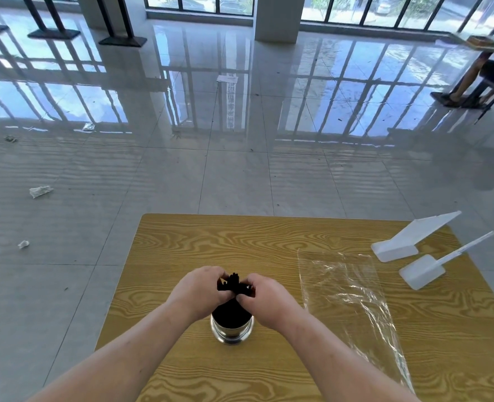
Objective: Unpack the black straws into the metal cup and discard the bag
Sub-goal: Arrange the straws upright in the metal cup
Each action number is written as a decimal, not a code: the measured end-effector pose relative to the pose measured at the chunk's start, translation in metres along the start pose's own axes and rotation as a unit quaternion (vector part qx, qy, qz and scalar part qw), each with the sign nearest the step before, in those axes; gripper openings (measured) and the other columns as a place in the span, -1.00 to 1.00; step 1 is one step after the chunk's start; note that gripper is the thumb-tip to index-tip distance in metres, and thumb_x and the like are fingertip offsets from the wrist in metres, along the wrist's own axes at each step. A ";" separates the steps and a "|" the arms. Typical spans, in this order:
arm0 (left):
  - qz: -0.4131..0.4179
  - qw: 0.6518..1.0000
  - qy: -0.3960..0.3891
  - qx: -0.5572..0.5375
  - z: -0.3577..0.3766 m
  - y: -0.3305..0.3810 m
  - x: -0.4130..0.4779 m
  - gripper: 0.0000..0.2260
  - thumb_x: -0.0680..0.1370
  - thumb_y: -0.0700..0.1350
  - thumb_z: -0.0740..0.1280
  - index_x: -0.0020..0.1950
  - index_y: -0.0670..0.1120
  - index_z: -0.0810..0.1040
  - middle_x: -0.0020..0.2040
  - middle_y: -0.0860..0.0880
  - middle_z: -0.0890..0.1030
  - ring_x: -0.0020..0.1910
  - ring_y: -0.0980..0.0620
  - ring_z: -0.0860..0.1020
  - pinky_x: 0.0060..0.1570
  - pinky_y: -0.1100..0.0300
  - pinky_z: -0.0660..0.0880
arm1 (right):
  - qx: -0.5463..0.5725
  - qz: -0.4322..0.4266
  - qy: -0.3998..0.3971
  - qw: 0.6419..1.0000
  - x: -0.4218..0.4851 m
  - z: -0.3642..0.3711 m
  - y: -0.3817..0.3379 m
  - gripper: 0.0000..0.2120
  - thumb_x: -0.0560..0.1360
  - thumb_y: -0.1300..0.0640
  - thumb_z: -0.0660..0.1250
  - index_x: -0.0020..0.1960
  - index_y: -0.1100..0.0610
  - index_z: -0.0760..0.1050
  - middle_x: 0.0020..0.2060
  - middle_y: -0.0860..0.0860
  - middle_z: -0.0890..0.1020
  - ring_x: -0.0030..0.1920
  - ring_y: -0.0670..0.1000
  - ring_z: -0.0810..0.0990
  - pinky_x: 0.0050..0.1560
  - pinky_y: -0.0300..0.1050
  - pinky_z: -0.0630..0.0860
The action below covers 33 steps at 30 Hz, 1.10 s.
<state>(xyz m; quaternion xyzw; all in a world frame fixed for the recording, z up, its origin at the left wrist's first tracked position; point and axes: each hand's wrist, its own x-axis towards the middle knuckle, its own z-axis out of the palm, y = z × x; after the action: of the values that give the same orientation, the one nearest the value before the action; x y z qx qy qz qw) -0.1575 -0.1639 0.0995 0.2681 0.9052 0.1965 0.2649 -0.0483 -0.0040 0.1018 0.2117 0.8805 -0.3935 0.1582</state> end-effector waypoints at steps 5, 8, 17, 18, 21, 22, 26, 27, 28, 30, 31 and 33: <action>0.021 0.999 -0.001 0.038 -0.004 0.005 0.001 -0.80 0.54 0.17 0.42 0.14 0.20 0.66 0.00 0.18 0.67 -0.02 0.15 0.62 -0.03 0.11 0.64 | 0.003 -0.008 0.014 1.000 0.001 0.000 -0.003 -0.88 0.62 0.00 0.37 0.12 -0.09 0.64 -0.09 -0.13 0.72 -0.07 -0.10 0.70 -0.01 0.00 0.71; 0.028 0.997 0.003 0.068 -0.008 0.006 0.000 -0.88 0.54 0.17 0.40 0.02 0.20 0.64 -0.09 0.19 0.65 -0.09 0.17 0.60 -0.10 0.14 0.62 | -0.004 -0.010 0.025 1.000 0.002 -0.005 -0.004 -0.90 0.60 -0.02 0.38 0.08 -0.10 0.66 -0.14 -0.14 0.72 -0.11 -0.12 0.69 -0.05 -0.02 0.71; 0.089 0.985 0.047 0.138 -0.024 0.021 0.003 -0.87 0.60 0.10 0.38 0.02 0.10 0.69 -0.09 0.17 0.62 -0.08 0.13 0.57 -0.10 0.24 0.46 | -0.011 -0.003 0.024 1.000 0.001 -0.016 -0.005 -0.76 0.61 -0.03 0.40 0.27 -0.09 0.59 -0.06 -0.07 0.73 -0.08 -0.05 0.71 -0.04 0.00 0.71; 0.092 0.985 0.048 0.141 -0.025 0.023 0.004 -0.87 0.60 0.09 0.38 0.04 0.09 0.69 -0.05 0.15 0.66 -0.05 0.11 0.59 -0.07 0.23 0.49 | -0.008 -0.001 0.022 1.000 0.001 -0.017 -0.005 -0.76 0.61 -0.02 0.40 0.27 -0.09 0.59 -0.06 -0.06 0.73 -0.08 -0.05 0.71 -0.05 -0.01 0.71; 0.095 0.983 0.050 0.148 -0.027 0.028 0.004 -0.86 0.61 0.08 0.38 0.09 0.09 0.69 0.03 0.12 0.69 0.00 0.10 0.61 0.00 0.21 0.54 | 0.000 0.008 0.019 1.000 0.000 -0.018 -0.006 -0.73 0.60 0.00 0.39 0.30 -0.09 0.57 -0.03 -0.06 0.72 -0.04 -0.01 0.71 -0.02 0.01 0.71; 0.092 0.983 0.046 0.154 -0.026 0.028 0.004 -0.84 0.61 0.09 0.37 0.12 0.10 0.68 0.06 0.13 0.69 0.03 0.10 0.62 0.03 0.19 0.56 | 0.000 0.012 0.019 1.000 0.000 -0.018 -0.006 -0.70 0.60 0.00 0.39 0.32 -0.09 0.55 0.00 -0.06 0.72 -0.01 0.00 0.71 0.00 0.02 0.71; 0.076 0.984 0.029 0.160 -0.017 0.026 0.003 -0.53 0.56 0.19 0.42 0.45 0.16 0.47 0.35 0.15 0.59 0.26 0.07 0.60 0.18 0.14 0.57 | -0.026 0.028 0.019 0.999 0.001 -0.014 -0.004 -0.52 0.59 -0.01 0.41 0.48 -0.07 0.42 0.23 -0.04 0.64 0.15 0.00 0.64 0.17 -0.01 0.65; 0.071 0.984 0.025 0.161 -0.013 0.025 0.003 -0.41 0.54 0.20 0.45 0.54 0.17 0.37 0.44 0.14 0.52 0.31 0.05 0.58 0.21 0.14 0.57 | -0.028 0.032 0.018 0.999 0.001 -0.012 -0.003 -0.48 0.58 -0.02 0.42 0.51 -0.07 0.40 0.27 -0.02 0.62 0.18 0.01 0.62 0.20 -0.02 0.62; 0.066 0.985 0.017 0.161 -0.010 0.025 0.004 -0.30 0.52 0.21 0.47 0.61 0.18 0.27 0.51 0.13 0.45 0.36 0.02 0.56 0.23 0.13 0.57 | -0.026 0.035 0.015 0.999 0.001 -0.010 -0.003 -0.46 0.57 -0.02 0.41 0.52 -0.06 0.40 0.31 -0.01 0.61 0.21 0.02 0.62 0.22 -0.02 0.61; 0.058 0.985 -0.011 0.159 -0.005 0.024 0.006 -0.19 0.49 0.19 0.50 0.65 0.20 0.17 0.54 0.12 0.38 0.39 0.01 0.54 0.27 0.10 0.56 | -0.022 0.037 0.007 0.999 0.001 -0.008 -0.004 -0.47 0.56 -0.02 0.39 0.52 -0.05 0.43 0.34 0.00 0.61 0.25 0.04 0.62 0.24 -0.03 0.61; 0.057 0.985 -0.026 0.161 -0.003 0.024 0.006 -0.21 0.48 0.18 0.51 0.63 0.21 0.21 0.51 0.12 0.40 0.38 0.01 0.54 0.29 0.09 0.55 | -0.017 0.035 0.003 0.999 0.001 -0.007 -0.004 -0.50 0.55 -0.01 0.38 0.49 -0.04 0.47 0.31 0.00 0.63 0.24 0.04 0.63 0.22 -0.04 0.62; 0.066 0.980 -0.040 0.184 -0.002 0.024 0.008 -0.45 0.50 0.13 0.49 0.46 0.18 0.42 0.34 0.12 0.52 0.29 0.04 0.56 0.27 0.11 0.54 | -0.003 0.033 0.000 0.999 0.001 -0.006 -0.005 -0.62 0.53 0.02 0.35 0.35 -0.01 0.57 0.16 -0.03 0.69 0.12 0.02 0.68 0.14 0.00 0.68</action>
<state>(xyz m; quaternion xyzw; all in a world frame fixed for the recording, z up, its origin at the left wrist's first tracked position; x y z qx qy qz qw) -0.1554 -0.1405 0.1105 0.3786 0.8950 0.0332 0.2335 -0.0522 -0.0020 0.1082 0.2400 0.8740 -0.3859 0.1721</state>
